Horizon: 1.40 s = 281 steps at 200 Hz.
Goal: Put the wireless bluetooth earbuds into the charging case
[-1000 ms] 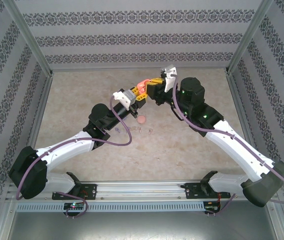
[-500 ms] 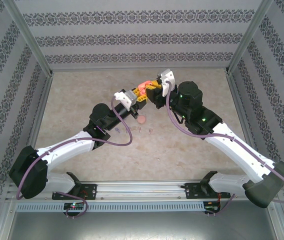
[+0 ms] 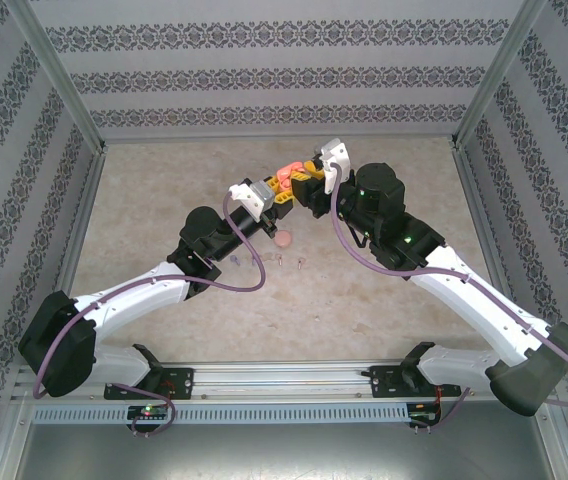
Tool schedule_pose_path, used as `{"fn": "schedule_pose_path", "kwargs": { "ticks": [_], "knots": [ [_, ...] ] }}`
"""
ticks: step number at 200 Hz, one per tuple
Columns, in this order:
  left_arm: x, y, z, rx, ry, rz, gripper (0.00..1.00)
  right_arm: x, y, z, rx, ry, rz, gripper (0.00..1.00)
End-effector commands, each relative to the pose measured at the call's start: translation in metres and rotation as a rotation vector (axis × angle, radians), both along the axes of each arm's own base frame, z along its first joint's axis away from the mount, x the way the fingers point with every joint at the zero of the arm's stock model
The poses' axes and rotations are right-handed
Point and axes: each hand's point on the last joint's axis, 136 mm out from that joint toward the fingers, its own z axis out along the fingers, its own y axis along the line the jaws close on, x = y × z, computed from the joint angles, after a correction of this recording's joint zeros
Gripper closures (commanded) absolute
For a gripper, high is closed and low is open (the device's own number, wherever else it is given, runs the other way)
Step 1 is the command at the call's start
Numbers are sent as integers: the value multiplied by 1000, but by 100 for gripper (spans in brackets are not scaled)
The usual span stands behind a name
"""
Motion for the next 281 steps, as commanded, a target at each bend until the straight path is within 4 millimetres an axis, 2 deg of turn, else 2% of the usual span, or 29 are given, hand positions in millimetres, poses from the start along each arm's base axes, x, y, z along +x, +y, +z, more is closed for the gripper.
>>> {"fn": "schedule_pose_path", "kwargs": {
  "ticks": [1, 94, 201, 247, 270, 281],
  "knots": [
    [-11, 0, 41, -85, -94, -19, 100, -16, 11, -34, -79, 80, 74, 61],
    [-10, 0, 42, -81, -97, -12, 100, -25, 6, -38, -52, 103, 79, 54],
    [-8, -2, 41, -78, -96, -11, 100, -40, -5, -32, -3, 116, 82, 47],
    [-8, -2, 41, -76, -100, -9, 100, -44, -18, -39, 2, 122, 37, 34],
    [-7, -3, 39, -73, -100, -6, 100, -48, -25, -43, 15, 129, 21, 23],
    [-6, -3, 39, -72, -102, -4, 100, -49, -28, -45, 18, 133, 11, 22]
  ]
}}
